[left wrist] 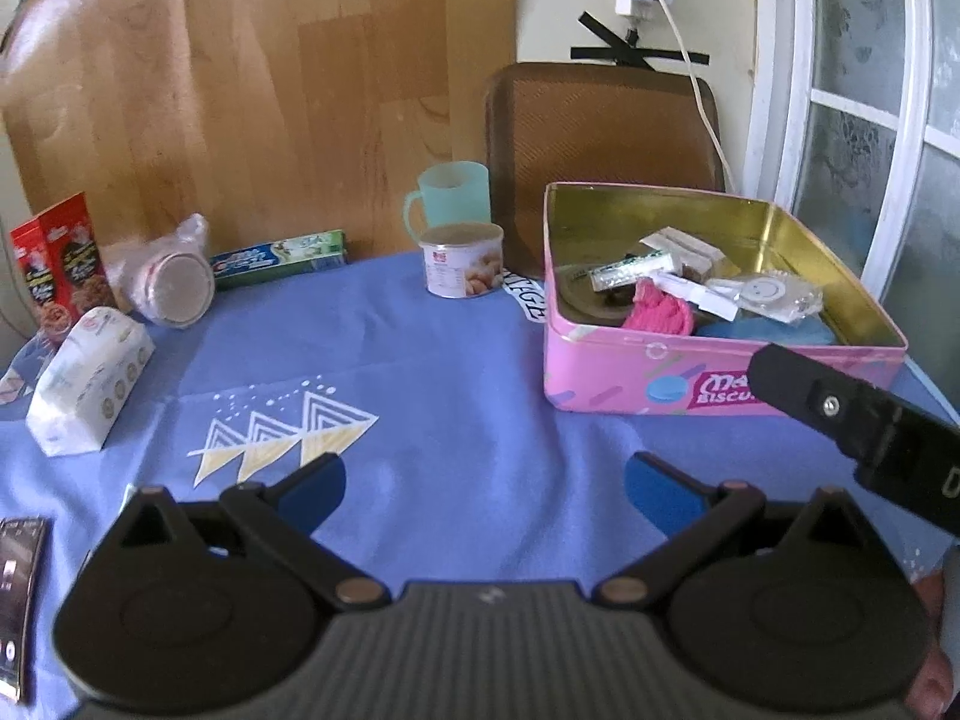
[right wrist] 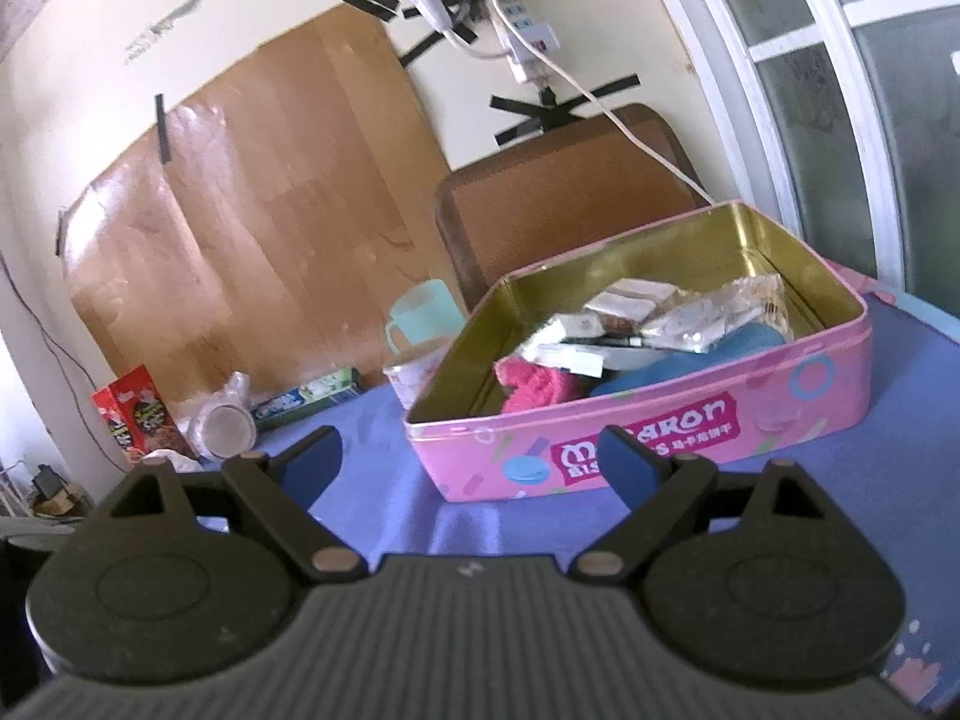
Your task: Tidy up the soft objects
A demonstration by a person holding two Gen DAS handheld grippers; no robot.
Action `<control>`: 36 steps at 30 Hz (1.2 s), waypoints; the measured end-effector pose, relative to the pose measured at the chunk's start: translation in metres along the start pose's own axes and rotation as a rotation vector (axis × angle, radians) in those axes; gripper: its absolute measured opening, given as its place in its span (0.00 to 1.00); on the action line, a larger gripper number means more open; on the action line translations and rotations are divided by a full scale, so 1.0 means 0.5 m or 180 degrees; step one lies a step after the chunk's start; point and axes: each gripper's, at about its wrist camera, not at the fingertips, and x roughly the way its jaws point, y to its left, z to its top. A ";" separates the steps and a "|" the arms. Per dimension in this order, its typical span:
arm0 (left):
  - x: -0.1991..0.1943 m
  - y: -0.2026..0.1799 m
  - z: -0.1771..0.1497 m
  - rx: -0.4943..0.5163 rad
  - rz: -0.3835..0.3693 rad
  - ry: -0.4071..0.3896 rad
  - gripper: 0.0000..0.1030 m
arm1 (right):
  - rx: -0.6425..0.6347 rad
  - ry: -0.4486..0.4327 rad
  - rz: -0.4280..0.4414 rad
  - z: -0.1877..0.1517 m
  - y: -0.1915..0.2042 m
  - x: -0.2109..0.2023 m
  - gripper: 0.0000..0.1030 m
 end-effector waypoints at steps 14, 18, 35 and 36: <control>-0.036 -0.014 -0.023 0.0071 0.0085 -0.0086 1.00 | -0.0123 -0.0042 -0.0018 -0.015 0.011 -0.045 0.92; -0.001 -0.024 -0.016 0.0120 0.0005 -0.0038 1.00 | 0.0007 -0.0106 -0.0166 -0.008 -0.019 -0.036 0.92; 0.097 -0.034 0.044 0.0258 -0.0121 -0.0151 1.00 | -0.0106 -0.0147 -0.0549 0.003 -0.053 0.010 0.92; 0.100 -0.036 0.048 0.0260 -0.0148 -0.0139 1.00 | -0.0115 -0.0154 -0.0559 0.005 -0.056 0.009 0.92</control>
